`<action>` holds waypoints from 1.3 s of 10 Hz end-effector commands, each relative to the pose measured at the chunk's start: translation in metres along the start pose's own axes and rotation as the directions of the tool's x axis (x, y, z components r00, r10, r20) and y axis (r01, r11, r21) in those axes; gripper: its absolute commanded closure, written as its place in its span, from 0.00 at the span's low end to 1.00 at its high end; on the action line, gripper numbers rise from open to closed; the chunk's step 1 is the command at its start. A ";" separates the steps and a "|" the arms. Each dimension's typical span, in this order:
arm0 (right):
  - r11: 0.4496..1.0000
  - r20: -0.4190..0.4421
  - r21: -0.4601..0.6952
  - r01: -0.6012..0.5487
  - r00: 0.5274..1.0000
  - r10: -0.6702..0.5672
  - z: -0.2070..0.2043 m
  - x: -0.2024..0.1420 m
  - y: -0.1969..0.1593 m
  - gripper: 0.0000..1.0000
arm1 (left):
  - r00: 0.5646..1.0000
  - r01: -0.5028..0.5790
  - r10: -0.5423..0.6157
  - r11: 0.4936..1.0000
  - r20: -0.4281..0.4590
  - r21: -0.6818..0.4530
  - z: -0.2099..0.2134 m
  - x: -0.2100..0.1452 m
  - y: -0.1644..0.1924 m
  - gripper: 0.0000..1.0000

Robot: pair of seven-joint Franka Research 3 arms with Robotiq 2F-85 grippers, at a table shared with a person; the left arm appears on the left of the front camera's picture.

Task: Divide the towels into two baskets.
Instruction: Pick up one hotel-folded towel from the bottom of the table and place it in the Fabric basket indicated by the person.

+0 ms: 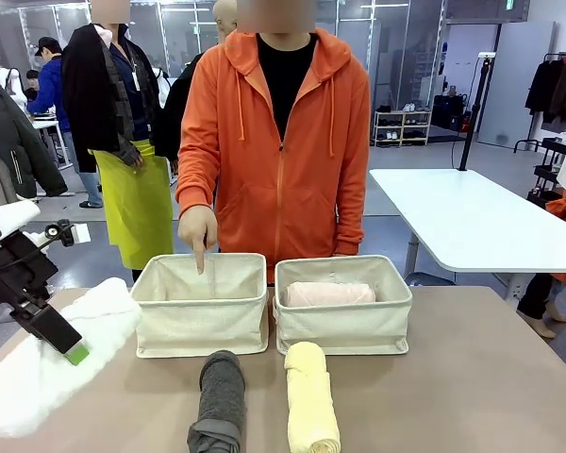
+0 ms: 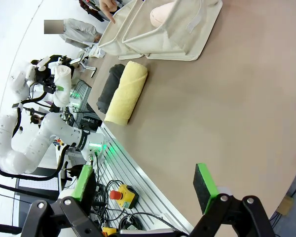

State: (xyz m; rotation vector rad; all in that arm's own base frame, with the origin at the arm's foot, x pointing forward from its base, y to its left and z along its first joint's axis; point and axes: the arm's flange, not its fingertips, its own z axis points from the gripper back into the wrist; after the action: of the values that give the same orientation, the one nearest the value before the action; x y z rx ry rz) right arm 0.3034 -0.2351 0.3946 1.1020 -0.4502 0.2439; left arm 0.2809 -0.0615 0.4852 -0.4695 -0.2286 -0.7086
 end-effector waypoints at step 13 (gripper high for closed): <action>1.000 -0.003 -0.009 0.012 1.000 -0.012 0.001 0.000 0.003 0.00 | 0.734 0.679 -0.648 0.708 -0.204 0.196 0.007 0.175 0.007 0.64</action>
State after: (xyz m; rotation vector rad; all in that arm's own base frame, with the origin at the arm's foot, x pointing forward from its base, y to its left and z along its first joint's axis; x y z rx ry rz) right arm 0.3035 -0.2351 0.3945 1.1019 -0.4496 0.2436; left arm 0.4013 -0.1538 0.5427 -0.0613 -0.3766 -1.3842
